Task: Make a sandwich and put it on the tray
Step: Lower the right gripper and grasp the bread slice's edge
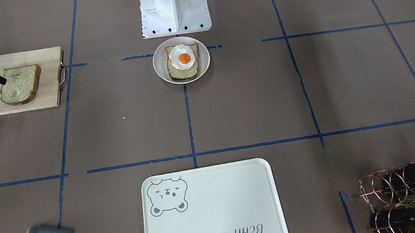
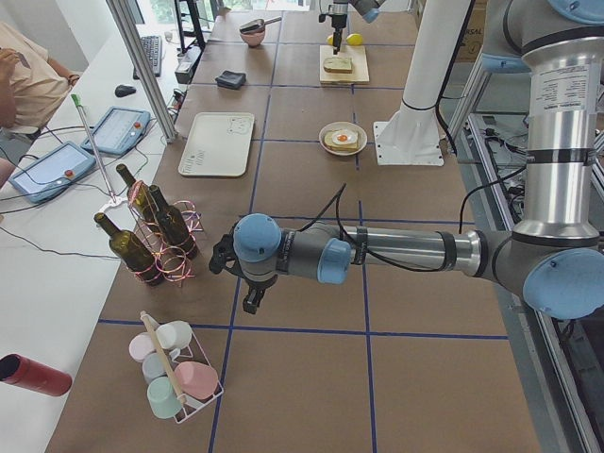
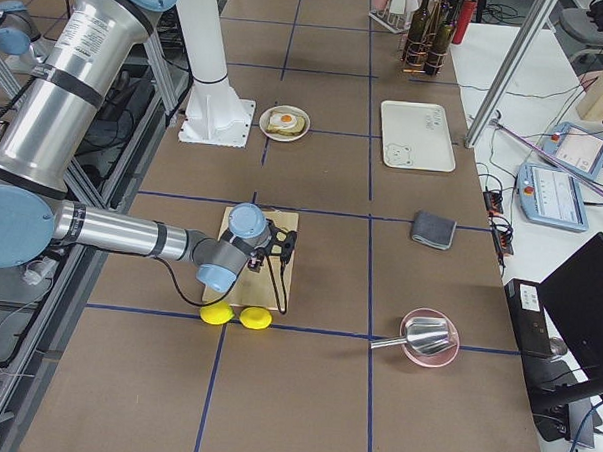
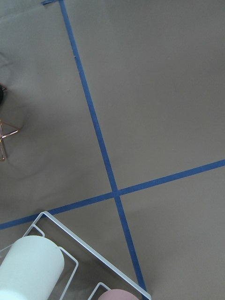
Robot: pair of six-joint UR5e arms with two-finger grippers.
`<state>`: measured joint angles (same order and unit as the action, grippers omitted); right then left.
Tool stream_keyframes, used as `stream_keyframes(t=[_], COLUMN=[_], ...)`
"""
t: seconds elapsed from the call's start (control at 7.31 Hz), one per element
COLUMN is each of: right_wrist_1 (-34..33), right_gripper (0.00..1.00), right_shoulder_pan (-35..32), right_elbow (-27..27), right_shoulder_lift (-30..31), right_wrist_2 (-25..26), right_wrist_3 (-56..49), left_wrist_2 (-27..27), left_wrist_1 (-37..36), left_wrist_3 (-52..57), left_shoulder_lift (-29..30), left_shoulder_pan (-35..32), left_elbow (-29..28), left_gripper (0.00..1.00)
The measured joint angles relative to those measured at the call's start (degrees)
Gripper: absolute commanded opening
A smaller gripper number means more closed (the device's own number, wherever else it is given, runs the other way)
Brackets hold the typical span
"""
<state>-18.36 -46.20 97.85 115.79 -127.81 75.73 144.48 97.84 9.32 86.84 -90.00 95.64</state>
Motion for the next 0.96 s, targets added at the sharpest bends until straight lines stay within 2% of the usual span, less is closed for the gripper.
stream_keyframes(t=[0.14,0.82,0.96], right_wrist_1=[0.09,0.03,-0.01], right_gripper=[0.82,0.73,0.67], right_shoulder_pan=[0.78,3.08,3.59], right_elbow=[-0.04,-0.57,-0.63], right_shoulder_lift=[-0.02,0.0,-0.05], right_wrist_2=[0.19,1.04,1.34], right_wrist_3=[0.22,0.38,0.38], left_wrist_2=[0.01,0.01,0.01], left_wrist_1=[0.02,0.4,0.8], left_wrist_3=[0.02,0.09,0.09], left_shoulder_lift=[0.0,0.07,0.07], left_shoulder_pan=[0.0,0.04,0.04], left_elbow=[0.08,-0.02,-0.06], left_gripper=[1.0,1.0,1.0])
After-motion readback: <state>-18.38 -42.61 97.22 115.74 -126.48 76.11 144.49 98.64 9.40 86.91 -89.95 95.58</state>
